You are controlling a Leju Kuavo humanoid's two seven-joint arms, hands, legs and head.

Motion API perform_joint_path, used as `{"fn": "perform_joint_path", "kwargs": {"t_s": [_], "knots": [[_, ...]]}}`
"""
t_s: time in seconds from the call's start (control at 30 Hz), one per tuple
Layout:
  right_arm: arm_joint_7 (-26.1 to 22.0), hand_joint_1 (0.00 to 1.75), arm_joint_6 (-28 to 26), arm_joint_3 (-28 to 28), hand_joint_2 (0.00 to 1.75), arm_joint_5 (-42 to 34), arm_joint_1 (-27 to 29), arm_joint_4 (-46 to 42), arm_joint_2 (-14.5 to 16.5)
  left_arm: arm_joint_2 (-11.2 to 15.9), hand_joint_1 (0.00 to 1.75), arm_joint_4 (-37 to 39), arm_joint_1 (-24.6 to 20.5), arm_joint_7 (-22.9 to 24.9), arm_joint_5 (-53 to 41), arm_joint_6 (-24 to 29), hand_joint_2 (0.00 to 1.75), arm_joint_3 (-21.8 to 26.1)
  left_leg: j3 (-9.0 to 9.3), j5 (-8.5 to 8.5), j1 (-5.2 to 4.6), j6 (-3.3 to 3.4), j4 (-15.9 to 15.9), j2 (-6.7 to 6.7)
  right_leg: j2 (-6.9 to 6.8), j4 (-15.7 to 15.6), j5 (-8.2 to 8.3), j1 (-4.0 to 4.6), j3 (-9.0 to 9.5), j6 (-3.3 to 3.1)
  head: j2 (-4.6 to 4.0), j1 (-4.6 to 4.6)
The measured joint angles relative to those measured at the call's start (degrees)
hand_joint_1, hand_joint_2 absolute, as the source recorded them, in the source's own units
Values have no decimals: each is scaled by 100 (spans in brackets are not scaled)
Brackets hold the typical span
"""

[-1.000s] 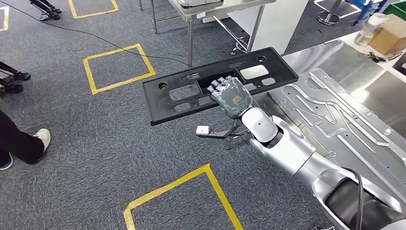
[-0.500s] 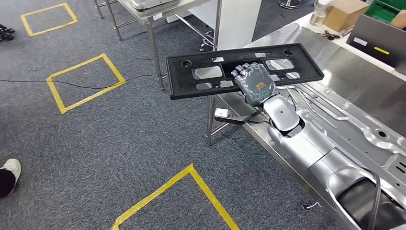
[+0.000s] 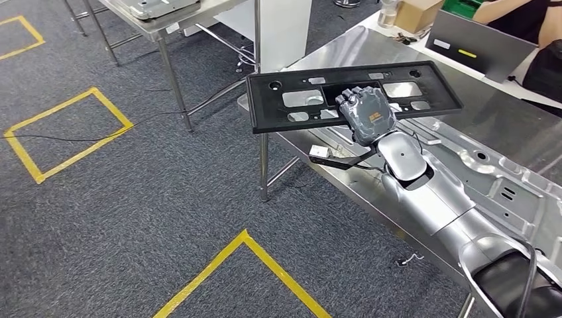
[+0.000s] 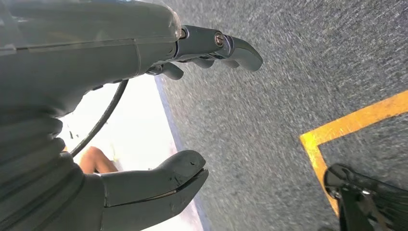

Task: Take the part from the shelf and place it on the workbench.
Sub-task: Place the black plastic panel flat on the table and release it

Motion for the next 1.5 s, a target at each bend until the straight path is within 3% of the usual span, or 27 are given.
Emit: {"fn": "perform_joint_path", "kwargs": {"t_s": [0.03, 0.07, 0.13, 0.2, 0.23, 0.3, 0.33, 0.4, 0.43, 0.5, 0.53, 0.57, 0.63, 0.7, 0.73, 0.8, 0.83, 0.9, 0.97, 1.03, 1.07, 1.1, 1.13, 1.2, 1.3, 1.4, 1.5], "knots": [[4, 175, -3, -21, 175, -5, 34, 17, -5, -6, 0, 0, 7, 2, 0, 5, 175, 0, 4, -15, 2, -6, 5, 71, -18, 96, 24, -25, -56, 25, 0, -1], [9, 175, -3, -42, 175, -11, 61, 34, -12, -14, 0, 0, 10, 3, 2, 6, 175, 0, 13, -33, 6, -18, 14, 139, -48, -41, 156, -45, 10, 47, 0, -1], [19, 175, -3, -105, 175, -31, 93, 65, -27, -30, 0, 0, 10, -2, 15, 6, 175, 0, 45, -86, 7, -63, 39, 268, -252, -795, 519, -53, 398, 68, 0, -1], [37, 175, -2, -181, 175, -53, 117, 99, -45, -43, 0, -1, 12, -16, 28, 5, 175, 1, 88, -139, -18, -129, 59, 370, -448, -1362, 691, -11, 685, 18, 0, -2], [45, 175, -2, -216, 175, -61, 138, 127, -55, -46, 0, -1, 13, -23, 29, 4, 175, 2, 111, -158, -35, -164, 56, 420, -473, -1435, 680, 14, 718, -20, 0, -3], [52, 175, -8, -265, 175, -68, 193, 192, -65, -55, 0, -2, 11, -37, 32, 1, 175, 2, 160, -195, -39, -232, 41, 517, -330, -1438, 684, 18, 722, -99, 0, -4], [54, 175, -16, -286, 175, -69, 221, 225, -68, -58, 0, -2, 11, -42, 34, 0, 175, 2, 169, -243, -28, -264, 76, 478, -264, -1451, 686, 6, 736, -134, 0, -4], [57, 175, -33, -306, 175, -67, 254, 279, -56, -63, 0, -2, 23, -48, 39, -2, 175, 2, 29, -467, 3, -303, 430, 230, -140, -1476, 690, -26, 766, -214, 0, -6], [59, 175, -40, -310, 175, -65, 270, 304, -40, -64, 0, -2, 34, -49, 41, -2, 175, 3, -142, -638, 10, -309, 786, 75, -78, -1478, 687, -24, 770, -238, 0, -6], [57, 175, -48, -309, 175, -57, 328, 356, 5, -64, 0, -2, 59, -51, 44, -3, 175, 5, -559, -891, 8, -310, 1537, -54, 68, -1474, 681, -5, 776, -268, 0, -7], [56, 175, -50, -308, 175, -51, 365, 383, 25, -64, 0, -2, 69, -51, 44, -3, 175, 7, -691, -882, 5, -304, 1718, -75, 148, -1472, 677, 6, 783, -273, 0, -7], [55, 175, -51, -307, 175, -42, 395, 410, 41, -64, 0, -2, 76, -51, 44, -3, 175, 8, -718, -754, 3, -288, 1674, -88, 227, -1467, 673, 15, 792, -276, 0, -7], [56, 175, -54, -308, 175, -19, 421, 458, 69, -61, 0, -2, 82, -51, 46, -3, 175, 10, -500, -296, -1, -233, 1022, -211, 380, -1455, 661, 19, 805, -272, 0, -7], [57, 175, -63, -307, 175, 12, 424, 504, 111, -51, 0, -3, 87, -54, 47, -3, 175, 14, -226, -13, 11, -179, 352, -449, 523, -1429, 646, 20, 787, -236, 0, -6], [57, 175, -68, -306, 175, 28, 432, 527, 135, -46, 0, -4, 87, -55, 46, -3, 175, 17, -156, 22, 10, -163, 191, -525, 591, -1422, 647, 14, 770, -206, 0, -5], [50, 175, -75, -306, 175, 65, 466, 576, 181, -45, 0, -10, 71, -56, 38, -11, 175, 19, -115, 15, 0, -134, 125, -451, 725, -1439, 666, -6, 749, -122, 0, -6], [49, 175, -76, -306, 175, 83, 489, 600, 195, -48, 0, -14, 57, -56, 35, -18, 175, 20, -92, 32, 0, -105, 89, -387, 719, -1432, 658, -11, 742, -86, 0, -5], [52, 175, -87, -306, 175, 119, 501, 653, 228, -54, 0, -19, 44, -56, 33, -27, 175, 20, -43, 68, 18, -37, 1, -254, 457, -1192, 496, 2, 626, -30, 0, 6], [60, 175, -96, -304, 175, 137, 500, 707, 277, -56, 0, -21, 57, -57, 32, -31, 175, 21, -22, 72, 19, -2, -32, -124, 111, -550, 170, -3, 312, 15, 0, 16], [62, 175, -97, -293, 175, 140, 527, 766, 333, -56, 0, -22, 71, -58, 31, -31, 175, 24, -20, 55, 19, -2, -24, 10, -2, -32, 20, -40, 47, 60, 0, 14], [65, 175, -97, -287, 175, 141, 540, 797, 355, -59, 0, -22, 74, -58, 31, -31, 175, 24, -19, 41, 21, -12, -12, 72, -30, -41, 94, -58, 47, 75, 0, 14], [71, 175, -97, -283, 175, 143, 545, 824, 373, -63, 0, -22, 75, -58, 31, -31, 175, 24, -16, 23, 24, -27, 5, 126, -64, -256, 255, -73, 157, 86, 0, 14], [78, 175, -97, -282, 175, 149, 543, 847, 391, -67, 0, -22, 75, -58, 31, -31, 175, 24, -8, -1, 27, -51, 24, 174, -122, -635, 446, -83, 352, 89, 0, 14], [90, 175, -98, -282, 175, 178, 528, 896, 446, -72, 0, -24, 69, -57, 29, -30, 175, 27, -1, -45, 12, -114, 56, 250, -218, -1275, 654, -52, 692, 52, 0, 14], [89, 175, -107, -282, 175, 225, 533, 996, 545, -74, 0, -28, 40, -52, 23, -24, 175, 36, 33, -66, -9, -213, 52, 339, -183, -1446, 651, 2, 771, -65, 0, 11], [91, 175, -107, -282, 175, 236, 525, 1085, 655, -72, 0, -30, 31, -50, 17, -32, 175, 39, -31, -253, 21, -304, 286, 169, -135, -1485, 658, -28, 814, -190, 0, 11], [98, 175, -105, -276, 175, 244, 521, 1177, 806, -66, 0, -32, 66, -46, 12, -36, 175, 44, -533, -752, 30, -323, 1331, -52, -82, -1490, 647, -7, 831, -271, 0, 9]]}}
